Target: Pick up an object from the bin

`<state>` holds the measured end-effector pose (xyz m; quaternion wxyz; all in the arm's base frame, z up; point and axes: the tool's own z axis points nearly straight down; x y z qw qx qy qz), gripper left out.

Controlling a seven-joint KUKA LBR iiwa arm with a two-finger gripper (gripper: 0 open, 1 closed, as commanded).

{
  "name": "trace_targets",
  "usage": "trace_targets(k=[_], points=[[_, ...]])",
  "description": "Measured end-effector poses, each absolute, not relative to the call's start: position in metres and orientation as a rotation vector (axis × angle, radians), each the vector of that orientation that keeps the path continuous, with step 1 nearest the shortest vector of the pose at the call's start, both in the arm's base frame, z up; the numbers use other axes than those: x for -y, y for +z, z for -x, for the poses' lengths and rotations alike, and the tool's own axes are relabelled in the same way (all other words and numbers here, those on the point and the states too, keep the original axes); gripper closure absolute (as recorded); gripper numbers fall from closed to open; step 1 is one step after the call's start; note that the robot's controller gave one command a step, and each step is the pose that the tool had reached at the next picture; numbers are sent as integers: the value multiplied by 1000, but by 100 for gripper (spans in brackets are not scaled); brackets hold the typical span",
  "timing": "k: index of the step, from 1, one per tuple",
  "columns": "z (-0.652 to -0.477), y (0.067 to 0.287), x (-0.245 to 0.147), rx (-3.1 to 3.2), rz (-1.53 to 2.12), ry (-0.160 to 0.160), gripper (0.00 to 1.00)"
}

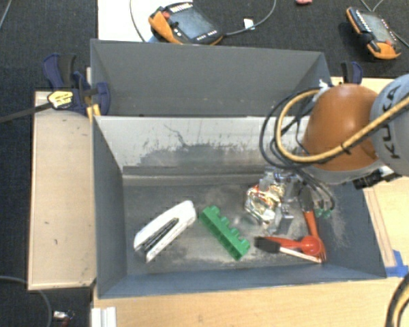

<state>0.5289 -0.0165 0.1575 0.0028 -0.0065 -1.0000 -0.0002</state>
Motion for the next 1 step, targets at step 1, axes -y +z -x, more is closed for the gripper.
trace_targets(k=[1], points=[[-531,162,17,3144,19,0,0]])
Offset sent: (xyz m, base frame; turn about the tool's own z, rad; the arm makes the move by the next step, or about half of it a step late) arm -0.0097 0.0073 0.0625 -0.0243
